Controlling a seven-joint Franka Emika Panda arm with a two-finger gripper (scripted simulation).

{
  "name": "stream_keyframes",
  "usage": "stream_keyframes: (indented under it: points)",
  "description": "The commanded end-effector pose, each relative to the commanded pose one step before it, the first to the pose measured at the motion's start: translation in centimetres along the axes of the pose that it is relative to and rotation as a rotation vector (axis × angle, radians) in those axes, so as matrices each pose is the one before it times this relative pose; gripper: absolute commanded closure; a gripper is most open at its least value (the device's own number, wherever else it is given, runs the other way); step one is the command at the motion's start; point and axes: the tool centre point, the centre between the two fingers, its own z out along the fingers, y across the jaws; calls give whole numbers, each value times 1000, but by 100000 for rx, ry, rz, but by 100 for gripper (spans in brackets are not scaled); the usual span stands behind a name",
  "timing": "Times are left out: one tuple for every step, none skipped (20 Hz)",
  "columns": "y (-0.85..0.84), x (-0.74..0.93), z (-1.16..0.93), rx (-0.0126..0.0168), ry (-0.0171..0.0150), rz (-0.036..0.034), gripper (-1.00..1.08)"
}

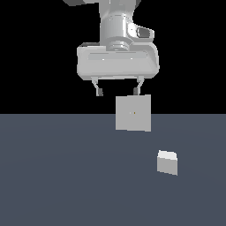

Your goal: Plug the charger into the wall socket.

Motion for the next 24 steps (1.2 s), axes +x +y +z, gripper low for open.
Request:
stream_keyframes:
  points:
    - [718, -506, 576, -133, 956, 2932, -92]
    - [335, -237, 272, -60, 486, 1403, -92]
    - [361, -256, 293, -65, 524, 1512, -92]
    - [386, -274, 314, -70, 561, 1618, -92]
    - [411, -291, 335, -75, 598, 1725, -92]
    - [436, -309, 355, -81, 635, 1828, -92]
    - [459, -326, 376, -86, 670, 1929, -92]
    - [483, -342, 396, -91, 705, 2030, -92]
    - [502, -355, 412, -96, 733, 2109, -92]
    - [501, -354, 412, -98, 733, 2106, -92]
    - [498, -351, 411, -98, 729, 2093, -92]
    - [494, -348, 410, -99, 724, 2080, -92]
    - [485, -341, 406, -98, 712, 2045, -92]
    - [458, -322, 386, -94, 674, 1935, -92]
    - [433, -303, 363, -91, 635, 1821, -92]
    - [406, -283, 341, -88, 596, 1707, -92]
    - [381, -265, 320, -85, 559, 1597, -92]
    - [353, -245, 301, -78, 520, 1488, -92]
    - [324, -226, 284, -70, 479, 1377, -92]
    - [296, -207, 266, -62, 439, 1267, -92]
    - [270, -190, 248, -57, 403, 1166, -92]
    - [247, -173, 228, -52, 369, 1067, -92]
    - [225, -157, 207, -49, 335, 969, -92]
    - [201, -141, 186, -45, 300, 867, -92]
